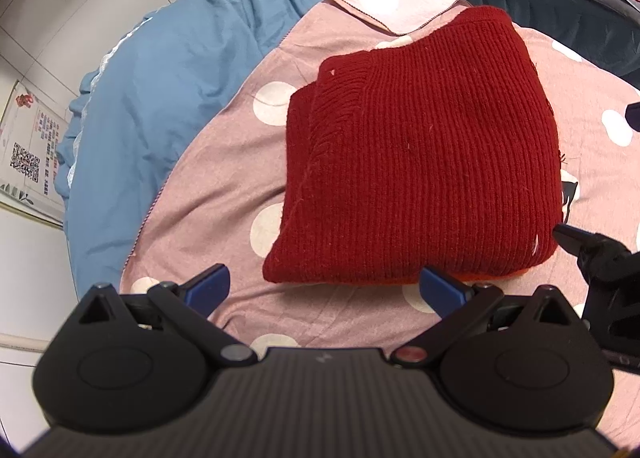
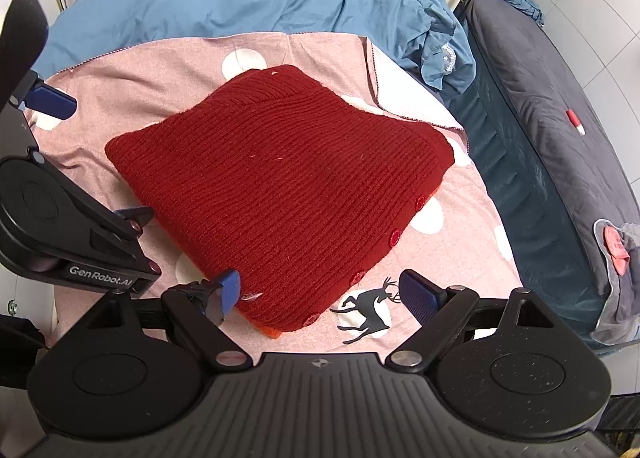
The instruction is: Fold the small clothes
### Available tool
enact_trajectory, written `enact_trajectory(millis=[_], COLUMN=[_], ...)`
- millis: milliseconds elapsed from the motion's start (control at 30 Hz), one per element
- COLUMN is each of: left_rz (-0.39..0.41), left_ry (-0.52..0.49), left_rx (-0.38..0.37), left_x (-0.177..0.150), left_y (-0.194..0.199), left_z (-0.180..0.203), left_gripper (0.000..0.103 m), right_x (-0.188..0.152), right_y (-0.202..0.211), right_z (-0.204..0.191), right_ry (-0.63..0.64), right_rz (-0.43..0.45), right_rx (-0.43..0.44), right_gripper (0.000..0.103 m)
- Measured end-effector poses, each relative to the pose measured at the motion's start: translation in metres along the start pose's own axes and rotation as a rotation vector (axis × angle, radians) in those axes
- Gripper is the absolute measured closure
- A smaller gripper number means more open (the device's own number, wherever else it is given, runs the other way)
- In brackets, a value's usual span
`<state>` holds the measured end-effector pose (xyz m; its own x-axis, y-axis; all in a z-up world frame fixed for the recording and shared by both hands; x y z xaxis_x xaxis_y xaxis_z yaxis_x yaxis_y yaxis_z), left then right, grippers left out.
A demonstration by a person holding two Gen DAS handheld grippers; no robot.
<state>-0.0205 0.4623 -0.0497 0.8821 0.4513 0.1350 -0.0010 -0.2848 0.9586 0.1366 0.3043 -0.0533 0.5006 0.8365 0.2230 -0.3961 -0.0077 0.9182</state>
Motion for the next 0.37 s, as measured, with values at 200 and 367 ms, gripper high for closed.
enact_trajectory(millis=[200,367], left_rz=[0.027,0.02], left_ry=[-0.012,-0.003], left_rx=[0.003,0.004], left_x=[-0.0027,-0.0019], left_y=[0.0025,0.0034], left_z=[0.0035,0.0027], left_gripper=[0.0,0.0], right_x=[-0.0008,-0.0017], right_y=[-0.0012,-0.0011], right_z=[0.0007,0.001], right_ry=[-0.013,-0.024], right_rz=[-0.007,-0.006], right_rx=[0.002,0.005], right_gripper=[0.0,0.0])
Point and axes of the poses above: each gripper's, at about its wrist camera, not at the fingertips, and y roughly against the way its jaws point, z to its right, x to its top, the point moved 3 cm from there along -y, roughly the way its jaws point, and after that the axes turned 12 degrees about -z, right-handed, at the moved point
